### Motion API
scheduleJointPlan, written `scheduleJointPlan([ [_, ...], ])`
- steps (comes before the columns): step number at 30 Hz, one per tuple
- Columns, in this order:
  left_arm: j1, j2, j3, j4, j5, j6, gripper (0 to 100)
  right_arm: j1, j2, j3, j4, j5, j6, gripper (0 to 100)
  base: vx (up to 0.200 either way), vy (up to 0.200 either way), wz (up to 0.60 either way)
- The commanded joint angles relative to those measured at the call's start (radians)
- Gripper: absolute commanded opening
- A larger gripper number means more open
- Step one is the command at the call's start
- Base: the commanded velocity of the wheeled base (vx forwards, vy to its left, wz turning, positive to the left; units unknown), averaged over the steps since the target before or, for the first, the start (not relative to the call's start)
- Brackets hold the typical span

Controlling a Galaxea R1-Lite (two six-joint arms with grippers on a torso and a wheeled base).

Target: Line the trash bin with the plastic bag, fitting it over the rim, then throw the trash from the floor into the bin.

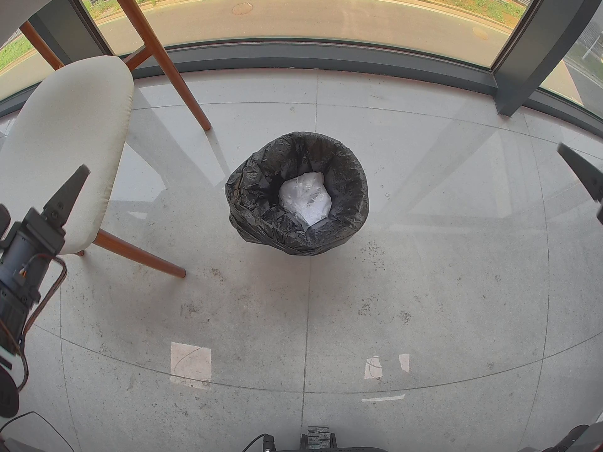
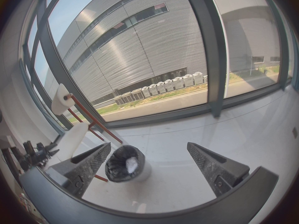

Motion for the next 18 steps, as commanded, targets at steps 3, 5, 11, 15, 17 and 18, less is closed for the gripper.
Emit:
scheduleJointPlan([
  [3,0.013,-0.419,0.211,0.227,-0.082,0.038,100,-0.143,-0.675,0.342,0.332,-0.006,-0.115,100,0.000,0.000,0.00],
  [5,0.013,-0.519,0.211,0.356,-0.112,0.048,100,-0.126,-0.801,0.368,0.442,0.002,-0.178,100,0.000,0.000,0.00],
  [11,0.049,-1.216,0.142,1.419,-0.312,0.242,100,-0.077,-0.930,0.498,0.603,-0.198,-0.250,100,0.000,0.000,0.00],
  [15,0.079,-1.202,0.083,1.494,-0.373,0.251,100,-0.079,-0.933,0.484,0.643,-0.188,-0.219,100,0.000,0.000,0.00],
  [17,0.073,-1.205,0.105,1.435,-0.348,0.347,100,-0.077,-0.934,0.494,0.617,-0.190,-0.215,100,0.000,0.000,0.00],
  [18,0.073,-1.205,0.106,1.439,-0.336,0.398,100,-0.077,-0.934,0.494,0.617,-0.190,-0.215,100,0.000,0.000,0.00],
])
